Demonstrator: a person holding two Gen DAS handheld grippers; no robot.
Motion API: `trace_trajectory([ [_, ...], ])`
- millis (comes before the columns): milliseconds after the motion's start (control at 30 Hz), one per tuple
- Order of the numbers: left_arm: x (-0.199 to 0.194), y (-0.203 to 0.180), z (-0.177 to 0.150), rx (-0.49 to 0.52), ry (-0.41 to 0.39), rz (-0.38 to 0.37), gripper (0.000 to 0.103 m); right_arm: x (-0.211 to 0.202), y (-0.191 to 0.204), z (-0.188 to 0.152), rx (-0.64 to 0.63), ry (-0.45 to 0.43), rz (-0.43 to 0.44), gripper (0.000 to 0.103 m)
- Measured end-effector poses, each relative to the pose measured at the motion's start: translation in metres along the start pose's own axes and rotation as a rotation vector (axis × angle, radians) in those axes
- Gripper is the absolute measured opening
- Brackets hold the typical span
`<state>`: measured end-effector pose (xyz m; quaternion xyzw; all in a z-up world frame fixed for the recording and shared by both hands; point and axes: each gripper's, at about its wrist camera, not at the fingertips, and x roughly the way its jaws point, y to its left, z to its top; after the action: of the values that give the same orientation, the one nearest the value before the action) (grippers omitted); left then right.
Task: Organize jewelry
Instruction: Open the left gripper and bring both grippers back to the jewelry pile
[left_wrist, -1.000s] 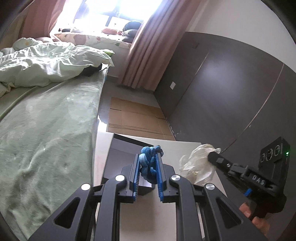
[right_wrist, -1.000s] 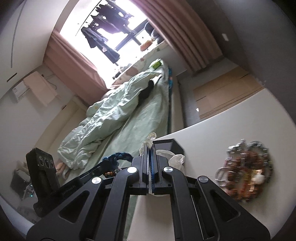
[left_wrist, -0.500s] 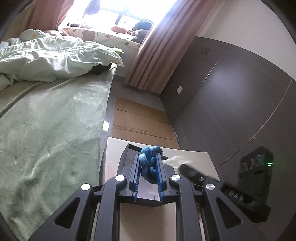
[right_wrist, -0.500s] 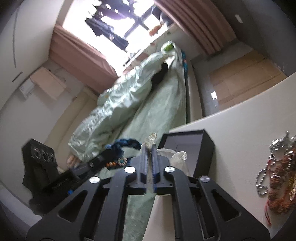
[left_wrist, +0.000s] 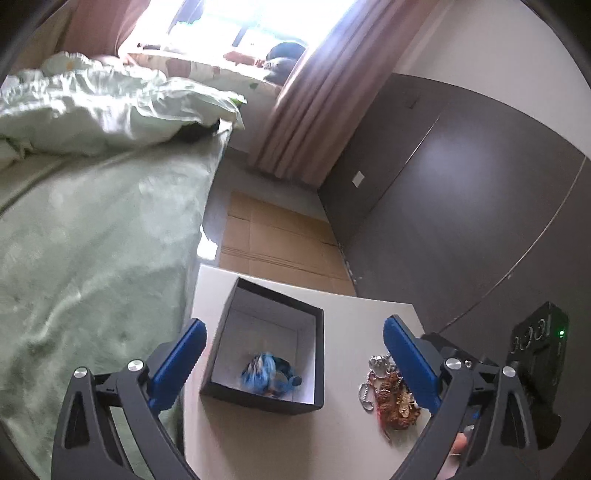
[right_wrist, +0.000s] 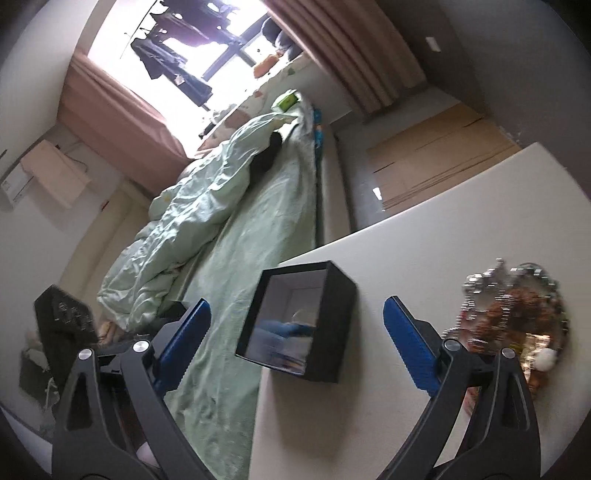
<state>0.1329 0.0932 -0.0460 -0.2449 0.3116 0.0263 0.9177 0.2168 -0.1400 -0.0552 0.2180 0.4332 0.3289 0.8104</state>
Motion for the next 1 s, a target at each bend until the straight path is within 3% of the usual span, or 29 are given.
trace_trajectory([
  [367, -0.011, -0.017, -0.016, 0.048, 0.024, 0.012, 0.092, -0.044, -0.014, -0.009, -0.014, -0.013, -0.131, 0.094],
  [567, -0.011, -0.034, -0.031, 0.09, 0.043, 0.011, 0.091, -0.075, -0.043, -0.018, 0.029, 0.003, -0.208, 0.094],
  [867, -0.003, -0.057, -0.051, 0.13, 0.079, -0.018, 0.084, -0.1, -0.08, -0.021, 0.124, 0.01, -0.238, 0.094],
  [1000, 0.006, -0.071, -0.06, 0.164, 0.108, -0.032, 0.079, -0.101, -0.097, -0.023, 0.183, 0.029, -0.257, 0.075],
])
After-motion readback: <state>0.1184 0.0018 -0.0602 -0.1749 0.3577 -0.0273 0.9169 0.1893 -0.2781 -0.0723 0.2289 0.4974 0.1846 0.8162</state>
